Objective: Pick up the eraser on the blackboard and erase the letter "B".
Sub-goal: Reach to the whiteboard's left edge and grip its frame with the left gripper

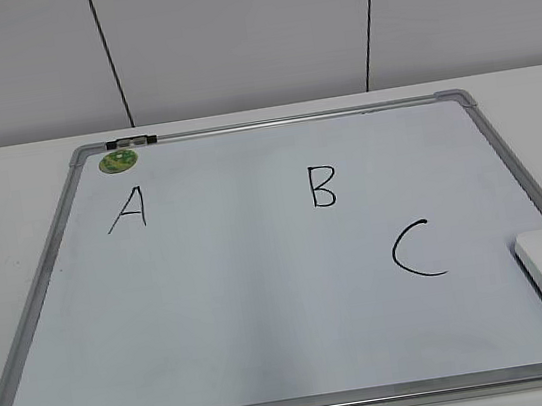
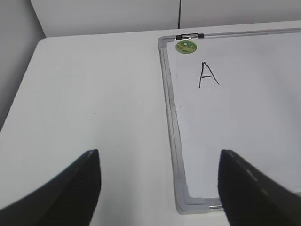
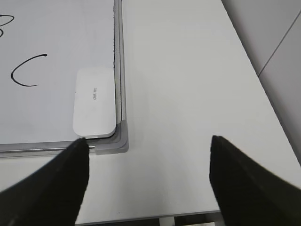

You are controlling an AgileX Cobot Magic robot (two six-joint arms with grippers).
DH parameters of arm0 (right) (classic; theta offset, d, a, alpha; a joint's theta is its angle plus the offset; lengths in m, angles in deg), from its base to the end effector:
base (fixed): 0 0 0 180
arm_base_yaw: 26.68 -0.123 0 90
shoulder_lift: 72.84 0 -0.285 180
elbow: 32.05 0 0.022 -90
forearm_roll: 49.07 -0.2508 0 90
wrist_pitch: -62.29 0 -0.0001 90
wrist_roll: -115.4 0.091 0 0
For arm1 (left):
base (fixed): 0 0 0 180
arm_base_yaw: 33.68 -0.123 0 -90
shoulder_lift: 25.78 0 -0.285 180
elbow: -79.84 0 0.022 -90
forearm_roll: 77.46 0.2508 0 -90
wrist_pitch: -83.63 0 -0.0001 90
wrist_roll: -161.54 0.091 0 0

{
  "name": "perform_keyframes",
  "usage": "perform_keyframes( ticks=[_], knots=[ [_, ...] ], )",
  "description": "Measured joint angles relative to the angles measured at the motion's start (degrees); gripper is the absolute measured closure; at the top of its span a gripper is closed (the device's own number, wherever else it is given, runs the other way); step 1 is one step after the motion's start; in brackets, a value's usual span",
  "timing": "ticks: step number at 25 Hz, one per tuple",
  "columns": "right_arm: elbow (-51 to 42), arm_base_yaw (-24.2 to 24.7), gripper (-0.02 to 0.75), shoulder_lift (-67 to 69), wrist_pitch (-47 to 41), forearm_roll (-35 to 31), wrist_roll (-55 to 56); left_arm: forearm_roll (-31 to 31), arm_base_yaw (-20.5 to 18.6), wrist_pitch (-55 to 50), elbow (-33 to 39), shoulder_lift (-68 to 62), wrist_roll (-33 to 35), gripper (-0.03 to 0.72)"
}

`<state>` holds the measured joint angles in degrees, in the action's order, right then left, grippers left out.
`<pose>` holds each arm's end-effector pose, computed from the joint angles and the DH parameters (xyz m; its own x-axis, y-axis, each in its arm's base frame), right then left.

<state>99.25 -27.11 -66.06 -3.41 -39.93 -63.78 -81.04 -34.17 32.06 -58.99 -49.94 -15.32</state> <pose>-0.0115 -0.0133 0.2706 -0.5189 -0.0551 -0.8530 0.0900 0.9888 -0.1187 0.0398 -0.0041 0.3232 -0.4510 0.0121 -0.8925 0.0423 0.9991 -0.0079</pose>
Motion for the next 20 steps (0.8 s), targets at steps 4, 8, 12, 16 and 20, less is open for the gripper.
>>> perform_keyframes(
  ticks=[4,8,12,16,20],
  knots=[
    [0.0,0.0,0.148,0.0,0.0,0.0,0.0,-1.64,0.0,2.35,-3.43,-13.43,0.0,0.114],
    [0.0,0.0,0.148,0.0,-0.1,0.0,0.0,-1.76,0.1,3.11,-8.89,-28.15,0.0,0.121],
    [0.0,0.0,0.148,0.0,-0.1,0.0,0.0,-1.88,0.1,2.78,-16.0,-42.38,0.0,0.143],
    [0.0,0.0,0.148,0.0,-0.1,0.0,0.0,-2.28,0.1,0.67,-23.22,-55.85,0.26,0.169],
    [0.0,0.0,0.148,0.0,-0.1,0.0,0.0,-4.26,0.1,0.06,-29.39,-67.26,1.96,0.176]
  ],
)
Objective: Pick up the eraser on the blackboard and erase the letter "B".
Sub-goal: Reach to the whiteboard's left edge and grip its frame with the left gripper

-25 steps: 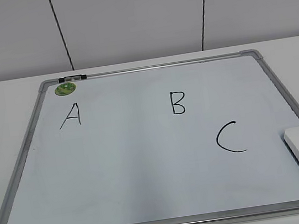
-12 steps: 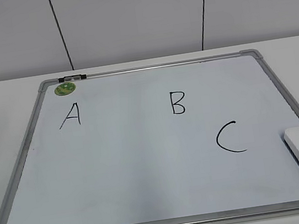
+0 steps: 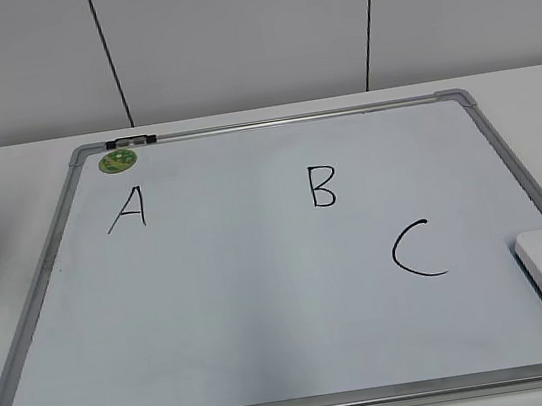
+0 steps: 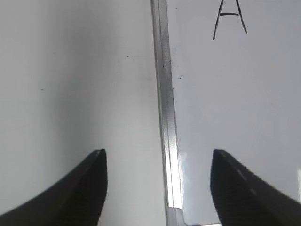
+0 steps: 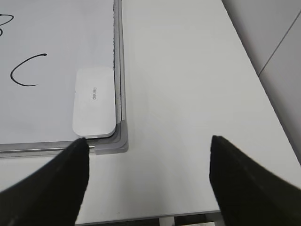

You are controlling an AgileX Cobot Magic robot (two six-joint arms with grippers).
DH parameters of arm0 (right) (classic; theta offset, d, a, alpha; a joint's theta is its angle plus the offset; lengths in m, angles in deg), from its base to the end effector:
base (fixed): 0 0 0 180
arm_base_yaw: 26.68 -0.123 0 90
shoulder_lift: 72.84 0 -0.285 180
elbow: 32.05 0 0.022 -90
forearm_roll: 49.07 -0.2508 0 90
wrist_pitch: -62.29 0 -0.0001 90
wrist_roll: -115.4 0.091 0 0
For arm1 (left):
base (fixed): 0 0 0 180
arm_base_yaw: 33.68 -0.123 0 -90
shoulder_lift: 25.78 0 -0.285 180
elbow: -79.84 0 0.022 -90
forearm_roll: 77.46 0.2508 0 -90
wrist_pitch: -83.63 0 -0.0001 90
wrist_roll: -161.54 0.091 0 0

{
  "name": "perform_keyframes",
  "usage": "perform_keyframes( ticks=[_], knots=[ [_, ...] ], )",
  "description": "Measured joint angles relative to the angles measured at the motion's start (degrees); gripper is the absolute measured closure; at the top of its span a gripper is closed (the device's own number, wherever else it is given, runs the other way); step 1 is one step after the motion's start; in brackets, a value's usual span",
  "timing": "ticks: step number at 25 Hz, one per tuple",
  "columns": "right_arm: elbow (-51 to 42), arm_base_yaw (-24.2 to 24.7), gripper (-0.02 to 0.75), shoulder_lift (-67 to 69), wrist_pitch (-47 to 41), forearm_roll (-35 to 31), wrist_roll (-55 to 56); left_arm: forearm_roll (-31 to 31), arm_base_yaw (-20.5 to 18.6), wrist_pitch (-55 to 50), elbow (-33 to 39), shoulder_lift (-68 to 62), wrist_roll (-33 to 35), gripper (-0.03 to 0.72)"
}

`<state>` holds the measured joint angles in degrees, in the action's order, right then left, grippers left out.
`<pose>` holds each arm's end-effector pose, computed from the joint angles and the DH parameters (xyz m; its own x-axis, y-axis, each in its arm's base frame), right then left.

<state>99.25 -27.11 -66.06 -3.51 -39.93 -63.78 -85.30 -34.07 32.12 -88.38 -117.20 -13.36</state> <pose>-0.0116 -0.0133 0.2704 -0.5204 -0.0549 -0.8521 0.0901 0.9888 -0.1187 0.2953 -0.0077 0.2904 -0.9020 -0.0026 -0.4317 0.0425 0.9946 -0.0948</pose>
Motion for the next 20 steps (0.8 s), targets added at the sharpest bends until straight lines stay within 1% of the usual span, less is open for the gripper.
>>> perform_keyframes(
  ticks=[5,11,14,20],
  knots=[
    [0.0,0.0,0.148,0.0,0.0,0.0,0.0,-3.05,0.0,-0.76,-4.45,-11.07,2.36,0.182],
    [0.0,0.0,0.148,0.0,0.0,0.0,0.0,-4.63,0.0,0.33,-8.0,-21.3,4.46,0.247],
    [0.0,0.0,0.148,0.0,0.0,0.0,0.0,-5.81,0.0,0.31,-11.68,-26.33,5.46,0.273],
    [0.0,0.0,0.148,0.0,0.0,0.0,0.0,-6.29,0.0,-1.26,-19.39,-34.66,5.96,0.329]
  ],
)
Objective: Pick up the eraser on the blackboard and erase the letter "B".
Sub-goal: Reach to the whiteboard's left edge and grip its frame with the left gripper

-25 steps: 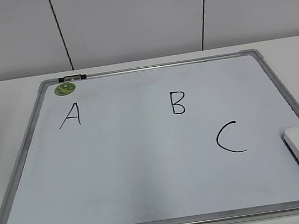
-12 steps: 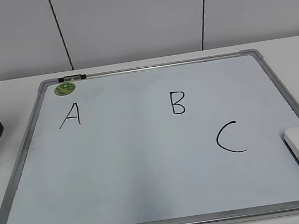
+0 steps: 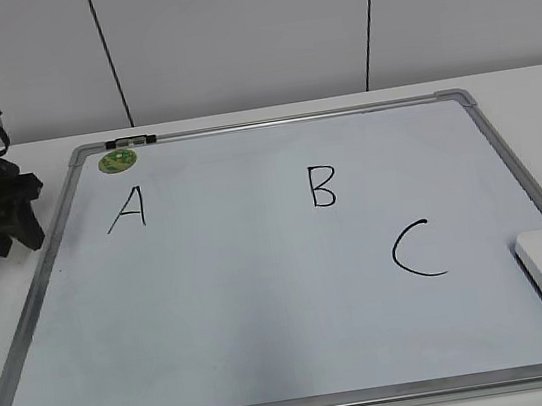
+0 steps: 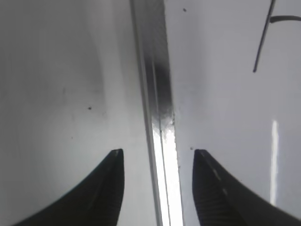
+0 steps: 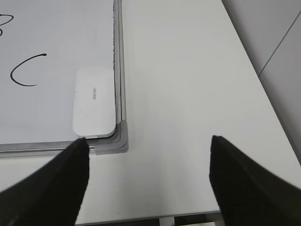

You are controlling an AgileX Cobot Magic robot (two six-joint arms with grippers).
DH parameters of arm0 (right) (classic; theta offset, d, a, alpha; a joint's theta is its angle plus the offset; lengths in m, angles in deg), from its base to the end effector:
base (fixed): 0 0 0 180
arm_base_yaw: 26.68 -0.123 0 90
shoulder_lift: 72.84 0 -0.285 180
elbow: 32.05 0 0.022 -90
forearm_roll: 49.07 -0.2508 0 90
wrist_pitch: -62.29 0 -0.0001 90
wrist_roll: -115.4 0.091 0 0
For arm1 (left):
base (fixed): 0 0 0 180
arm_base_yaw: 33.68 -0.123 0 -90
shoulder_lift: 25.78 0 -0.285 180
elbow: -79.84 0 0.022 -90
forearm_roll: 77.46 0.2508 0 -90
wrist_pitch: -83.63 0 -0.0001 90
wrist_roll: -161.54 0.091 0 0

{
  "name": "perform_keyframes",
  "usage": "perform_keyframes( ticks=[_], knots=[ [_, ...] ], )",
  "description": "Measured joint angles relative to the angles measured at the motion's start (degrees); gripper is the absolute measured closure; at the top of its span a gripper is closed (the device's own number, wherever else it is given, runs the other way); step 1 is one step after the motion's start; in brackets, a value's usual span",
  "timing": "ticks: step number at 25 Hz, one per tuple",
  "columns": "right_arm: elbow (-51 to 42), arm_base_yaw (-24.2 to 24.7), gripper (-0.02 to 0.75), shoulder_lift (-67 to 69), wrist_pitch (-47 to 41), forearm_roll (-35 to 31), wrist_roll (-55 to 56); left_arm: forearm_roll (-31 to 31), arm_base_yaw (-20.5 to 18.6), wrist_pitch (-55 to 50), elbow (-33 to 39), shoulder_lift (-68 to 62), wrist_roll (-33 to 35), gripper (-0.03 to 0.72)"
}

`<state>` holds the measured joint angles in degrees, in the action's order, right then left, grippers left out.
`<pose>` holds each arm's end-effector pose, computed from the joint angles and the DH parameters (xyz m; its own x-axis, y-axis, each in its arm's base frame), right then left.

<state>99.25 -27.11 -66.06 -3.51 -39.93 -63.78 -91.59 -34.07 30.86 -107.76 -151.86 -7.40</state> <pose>-0.0116 -0.0133 0.2704 -0.5204 -0.0549 -0.8521 0.0901 0.9888 -0.1187 0.4137 -0.0149 0.1651 -0.9840 0.0344 -0.1747 0.0670 0.9805 -0.1845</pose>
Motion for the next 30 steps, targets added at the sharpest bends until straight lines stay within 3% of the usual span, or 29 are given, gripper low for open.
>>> perform_keyframes(
  ticks=[9,30],
  knots=[
    [0.0,0.0,0.148,0.0,0.0,0.0,0.0,-0.46,0.0,-3.15,-6.57,-6.52,0.0,0.391],
    [0.0,0.0,0.148,0.0,0.0,0.0,0.0,-1.81,-1.0,-3.71,-6.96,-9.4,0.0,0.432]
  ],
)
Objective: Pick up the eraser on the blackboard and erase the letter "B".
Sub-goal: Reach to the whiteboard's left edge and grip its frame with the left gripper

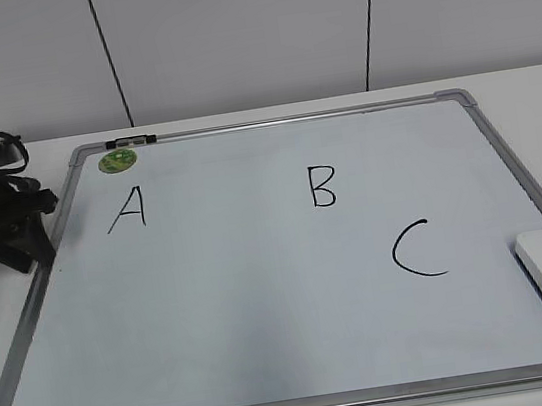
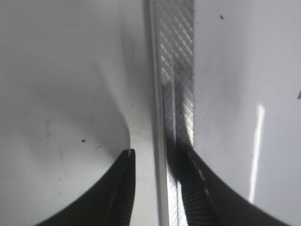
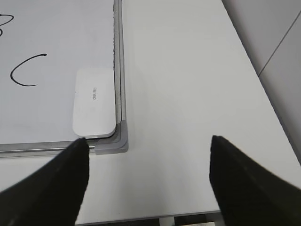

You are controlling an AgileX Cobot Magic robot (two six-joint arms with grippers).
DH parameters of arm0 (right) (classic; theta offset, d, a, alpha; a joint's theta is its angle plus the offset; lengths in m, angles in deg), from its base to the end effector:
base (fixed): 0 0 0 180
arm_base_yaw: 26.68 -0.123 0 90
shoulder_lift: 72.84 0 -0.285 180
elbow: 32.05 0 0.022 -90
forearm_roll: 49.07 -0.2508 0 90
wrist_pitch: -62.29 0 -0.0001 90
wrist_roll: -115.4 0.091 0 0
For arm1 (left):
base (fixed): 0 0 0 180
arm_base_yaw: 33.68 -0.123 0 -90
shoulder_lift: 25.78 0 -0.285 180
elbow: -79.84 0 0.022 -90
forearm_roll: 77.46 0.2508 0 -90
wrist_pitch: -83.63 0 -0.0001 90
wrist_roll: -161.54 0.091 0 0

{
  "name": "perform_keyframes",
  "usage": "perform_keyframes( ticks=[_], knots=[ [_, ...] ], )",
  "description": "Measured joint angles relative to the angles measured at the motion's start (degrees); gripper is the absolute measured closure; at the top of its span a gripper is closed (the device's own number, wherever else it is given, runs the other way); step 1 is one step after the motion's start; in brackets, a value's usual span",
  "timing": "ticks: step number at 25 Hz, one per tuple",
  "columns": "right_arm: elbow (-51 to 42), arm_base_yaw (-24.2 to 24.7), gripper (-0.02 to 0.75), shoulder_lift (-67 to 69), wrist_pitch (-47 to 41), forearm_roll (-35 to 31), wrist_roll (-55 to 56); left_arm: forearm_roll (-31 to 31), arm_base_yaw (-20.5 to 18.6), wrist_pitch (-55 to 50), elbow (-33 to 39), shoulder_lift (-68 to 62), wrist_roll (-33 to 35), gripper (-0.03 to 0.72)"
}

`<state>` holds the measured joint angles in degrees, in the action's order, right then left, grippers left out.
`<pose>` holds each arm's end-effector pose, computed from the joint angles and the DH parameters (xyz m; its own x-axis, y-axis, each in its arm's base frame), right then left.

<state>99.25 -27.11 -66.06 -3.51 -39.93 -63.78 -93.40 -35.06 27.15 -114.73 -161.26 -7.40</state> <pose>-0.0116 -0.0133 0.2704 -0.5204 -0.0549 -0.8521 0.0901 0.9888 -0.1187 0.4356 -0.0104 0.1245 -0.9973 0.0116 -0.0720 0.0276 0.9737 -0.2260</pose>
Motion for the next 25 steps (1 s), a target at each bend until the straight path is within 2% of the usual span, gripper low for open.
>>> perform_keyframes(
  ticks=[6,15,25],
  knots=[
    [0.0,0.0,0.148,0.0,0.0,0.0,0.0,-0.57,0.0,-0.37,-0.13,-0.31,0.0,0.491],
    [0.0,0.0,0.148,0.0,0.11,0.0,0.0,-1.87,-0.14,-1.21,-0.54,-0.67,0.0,0.643],
    [2.81,0.0,0.148,0.76,0.11,0.0,0.0,-2.13,-0.2,-1.55,-0.66,-0.79,0.0,0.654]
  ],
)
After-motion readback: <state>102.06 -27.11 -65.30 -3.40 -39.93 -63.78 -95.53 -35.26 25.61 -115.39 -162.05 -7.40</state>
